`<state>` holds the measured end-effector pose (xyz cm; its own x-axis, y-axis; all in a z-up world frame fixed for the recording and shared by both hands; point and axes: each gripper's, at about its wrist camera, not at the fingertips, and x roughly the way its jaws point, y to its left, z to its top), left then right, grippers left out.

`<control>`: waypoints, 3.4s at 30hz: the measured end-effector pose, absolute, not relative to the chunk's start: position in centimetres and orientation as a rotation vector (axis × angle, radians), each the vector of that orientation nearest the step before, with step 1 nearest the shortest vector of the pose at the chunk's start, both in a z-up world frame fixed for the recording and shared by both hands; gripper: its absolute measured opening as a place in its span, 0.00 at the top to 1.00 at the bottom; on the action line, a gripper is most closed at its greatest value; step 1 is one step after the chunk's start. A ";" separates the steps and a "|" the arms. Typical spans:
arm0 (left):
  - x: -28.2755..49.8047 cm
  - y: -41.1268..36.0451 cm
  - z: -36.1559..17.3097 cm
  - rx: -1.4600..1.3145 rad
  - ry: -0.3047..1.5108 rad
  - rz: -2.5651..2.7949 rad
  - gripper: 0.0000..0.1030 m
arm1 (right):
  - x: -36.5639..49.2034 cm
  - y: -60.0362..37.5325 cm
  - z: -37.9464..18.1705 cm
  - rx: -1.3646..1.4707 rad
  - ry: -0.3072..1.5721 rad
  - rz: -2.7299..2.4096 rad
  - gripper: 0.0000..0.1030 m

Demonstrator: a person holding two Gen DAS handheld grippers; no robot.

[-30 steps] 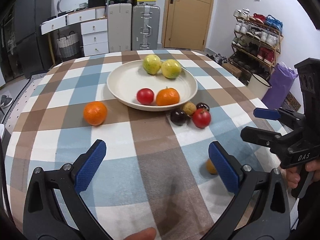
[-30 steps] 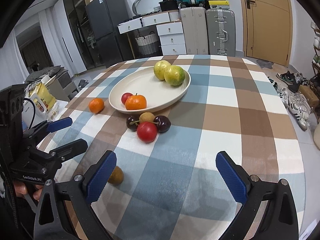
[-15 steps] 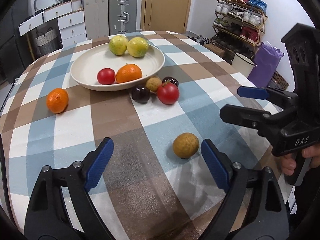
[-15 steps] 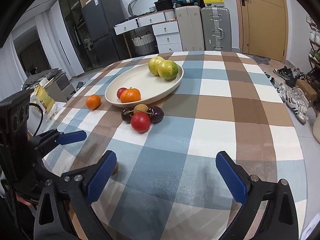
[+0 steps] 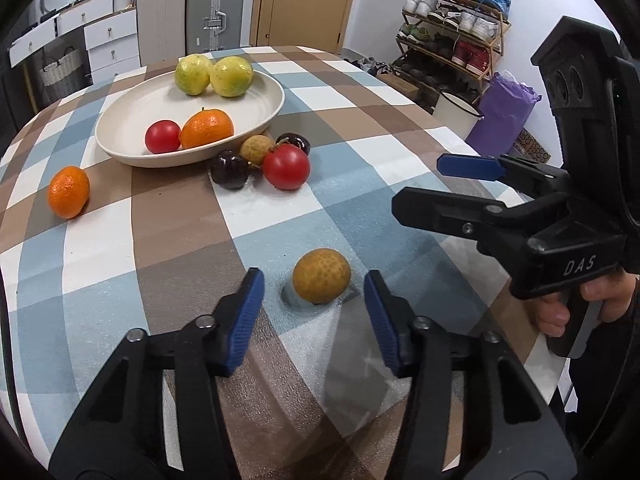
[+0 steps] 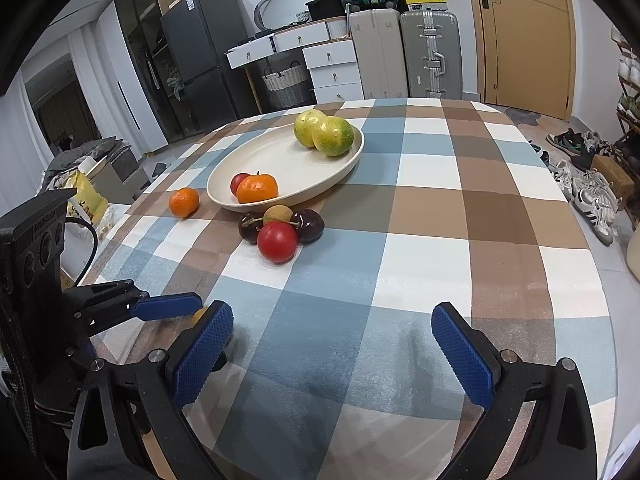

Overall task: Organize fruits
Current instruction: 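Close the left tool on the small brown round fruit, then lift the brown fruit in the left tool while the right tool moves to the red tomato, then close the right tool on the red tomato while the left tool holds the brown fruit, then carry the brown fruit in the left tool while the right tool carries the tomato over the plate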

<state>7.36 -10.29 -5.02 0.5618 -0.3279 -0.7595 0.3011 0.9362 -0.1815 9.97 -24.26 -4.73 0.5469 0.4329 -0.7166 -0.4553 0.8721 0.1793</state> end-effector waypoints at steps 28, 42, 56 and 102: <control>6.8 -4.9 -2.2 -0.113 0.760 -0.240 0.74 | 10.4 -22.5 -5.1 -0.040 0.866 0.544 0.10; 7.1 -0.5 -2.2 -0.181 0.702 -0.151 0.74 | 12.9 -17.5 -6.3 -0.069 0.910 0.522 0.27; 7.3 0.8 -2.6 -0.235 0.688 -0.149 0.74 | 14.7 -15.6 -6.7 -0.065 0.905 0.480 0.48; 8.1 0.5 -1.0 -0.179 0.662 -0.119 0.74 | 11.2 -17.3 -0.3 -0.031 0.758 0.642 0.69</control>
